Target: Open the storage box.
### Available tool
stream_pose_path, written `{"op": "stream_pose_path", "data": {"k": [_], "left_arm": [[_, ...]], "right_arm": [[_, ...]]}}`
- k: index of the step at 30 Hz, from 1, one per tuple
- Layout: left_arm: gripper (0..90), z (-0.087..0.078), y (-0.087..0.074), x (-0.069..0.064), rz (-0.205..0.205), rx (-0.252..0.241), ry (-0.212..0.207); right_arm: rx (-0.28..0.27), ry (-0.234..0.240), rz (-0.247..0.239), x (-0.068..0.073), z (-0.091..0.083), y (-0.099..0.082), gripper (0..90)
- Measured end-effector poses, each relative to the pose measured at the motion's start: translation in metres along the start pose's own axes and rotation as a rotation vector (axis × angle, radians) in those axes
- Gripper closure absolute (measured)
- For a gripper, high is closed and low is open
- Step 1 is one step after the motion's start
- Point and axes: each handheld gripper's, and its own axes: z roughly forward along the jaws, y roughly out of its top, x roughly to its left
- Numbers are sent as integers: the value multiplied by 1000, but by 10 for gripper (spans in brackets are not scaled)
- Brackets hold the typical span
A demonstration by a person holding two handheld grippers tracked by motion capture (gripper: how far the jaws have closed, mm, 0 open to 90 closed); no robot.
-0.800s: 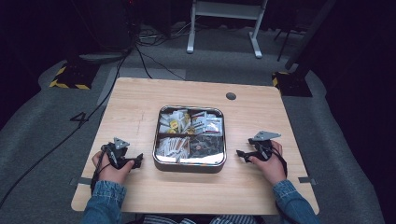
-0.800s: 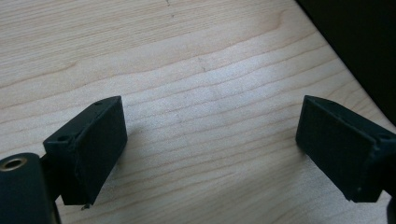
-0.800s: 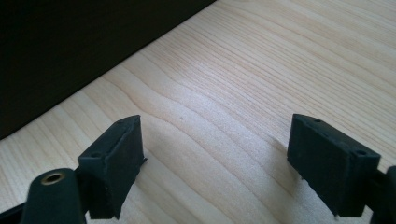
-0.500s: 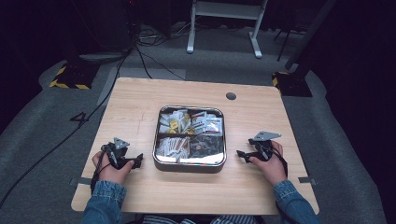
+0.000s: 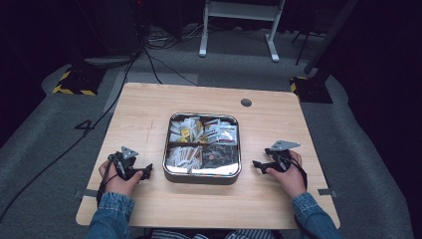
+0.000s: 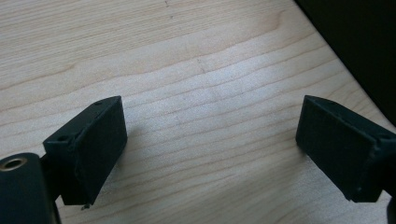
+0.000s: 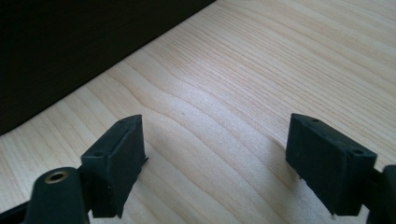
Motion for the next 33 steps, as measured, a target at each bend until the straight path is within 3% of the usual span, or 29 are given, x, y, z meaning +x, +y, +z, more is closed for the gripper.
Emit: {"op": "stream_pose_path", "data": {"k": [5, 12, 15, 26, 33], "left_arm": [[103, 0, 0, 0, 10, -4, -3], [240, -7, -2, 0, 2, -8, -12], [266, -12, -2, 1, -30, -9, -41], [313, -36, -1, -6, -20, -38, -87], [319, -49, -2, -5, -17, -60, -95]], "right_arm": [[-8, -4, 10, -1, -2, -1, 263], [-17, 30, 50, -3, -7, 0, 329], [-30, 42, 41, 0, -11, 6, 339], [-68, 89, 14, 8, -27, 36, 378], [-100, 119, -15, 17, -31, 56, 379]]}}
